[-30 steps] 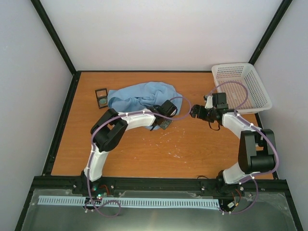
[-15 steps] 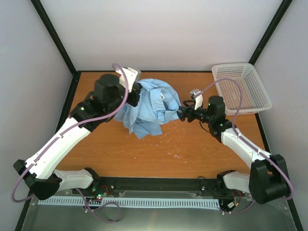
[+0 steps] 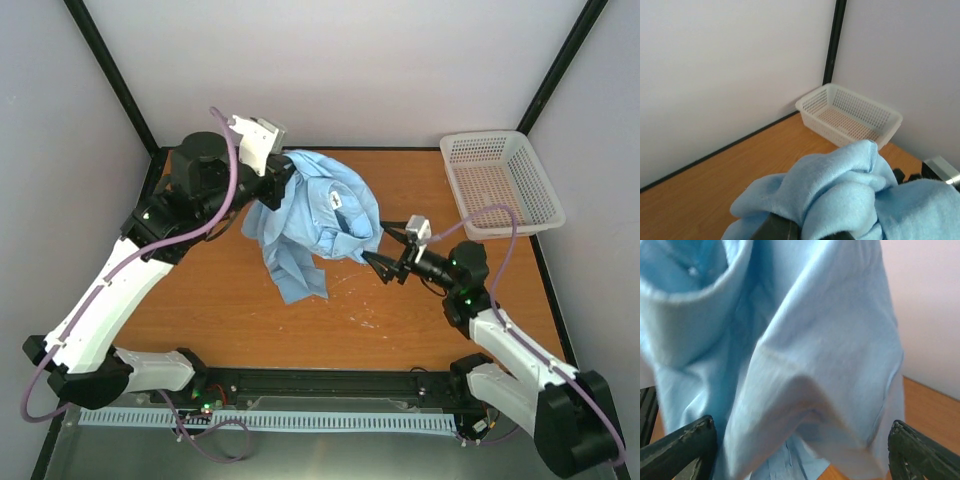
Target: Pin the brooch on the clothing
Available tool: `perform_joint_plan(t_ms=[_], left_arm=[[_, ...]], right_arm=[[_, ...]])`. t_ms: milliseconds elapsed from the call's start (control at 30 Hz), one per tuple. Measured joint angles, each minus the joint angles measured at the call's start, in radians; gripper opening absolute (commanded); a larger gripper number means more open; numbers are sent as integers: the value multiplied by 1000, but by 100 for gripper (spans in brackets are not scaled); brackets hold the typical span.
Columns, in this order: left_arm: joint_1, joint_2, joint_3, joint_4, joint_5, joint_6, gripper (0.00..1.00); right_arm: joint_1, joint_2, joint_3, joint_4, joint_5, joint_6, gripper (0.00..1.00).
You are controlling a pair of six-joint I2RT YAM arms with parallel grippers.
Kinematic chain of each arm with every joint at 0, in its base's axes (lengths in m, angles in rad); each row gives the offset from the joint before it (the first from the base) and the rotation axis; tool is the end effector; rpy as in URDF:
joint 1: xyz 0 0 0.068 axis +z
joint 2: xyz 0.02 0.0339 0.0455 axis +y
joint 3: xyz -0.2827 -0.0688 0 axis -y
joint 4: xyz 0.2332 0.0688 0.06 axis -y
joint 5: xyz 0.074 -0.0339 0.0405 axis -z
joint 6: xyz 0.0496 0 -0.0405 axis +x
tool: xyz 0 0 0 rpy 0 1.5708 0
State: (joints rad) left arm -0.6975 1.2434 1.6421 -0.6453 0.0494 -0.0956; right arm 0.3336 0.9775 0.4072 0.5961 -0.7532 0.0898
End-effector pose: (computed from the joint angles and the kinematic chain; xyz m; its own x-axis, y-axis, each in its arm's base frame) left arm 0.1828 -0.1564 0.4969 -0.2510 0.0859 -0.9642 0.6573 0.7464 -0.1046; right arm 0.1786 0.0978 0.2753 -0.0551 0.0501 -0.9972 -0.8835 0.4628 0.0721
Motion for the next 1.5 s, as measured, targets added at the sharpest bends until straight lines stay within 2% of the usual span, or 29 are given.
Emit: perform_joint_plan(t_ms=[200,300,467,600,733,967,1067,1200,1233,1267,1400,1467,1500], left_arm=[[0,6,104,-6,50,-16,1],[0,9,140,-6,90,-32,1],[0,12,183,-9,142,-54,1],[0,8,205,-8,150,-56,2],[0,-16,205,-6,163,-54,4],[0,-78,207,14,219,-28,6],[0,-104,208,29,233,-24,6],[0,-122,204,54,255,-23,6],[0,-123,201,60,258,-23,6],[0,-124,196,67,259,-23,6],[0,-124,159,87,240,-26,6],[0,-127,121,108,193,-38,16],[0,-130,95,121,161,-49,17]], right_arm=[[1,-141,-85,69,10,-1,93],[3,-112,-84,96,20,-14,92],[9,24,-26,122,37,-31,88],[10,56,57,119,143,-38,89],[9,55,139,77,277,-46,99],[9,23,225,1,410,-97,100],[9,21,229,-1,383,-119,100],[10,109,303,14,228,-108,94],[10,137,328,21,193,-101,88],[10,161,348,32,166,-92,77],[10,206,379,71,101,-44,15],[10,195,389,47,95,-20,5],[10,178,394,20,102,-8,3]])
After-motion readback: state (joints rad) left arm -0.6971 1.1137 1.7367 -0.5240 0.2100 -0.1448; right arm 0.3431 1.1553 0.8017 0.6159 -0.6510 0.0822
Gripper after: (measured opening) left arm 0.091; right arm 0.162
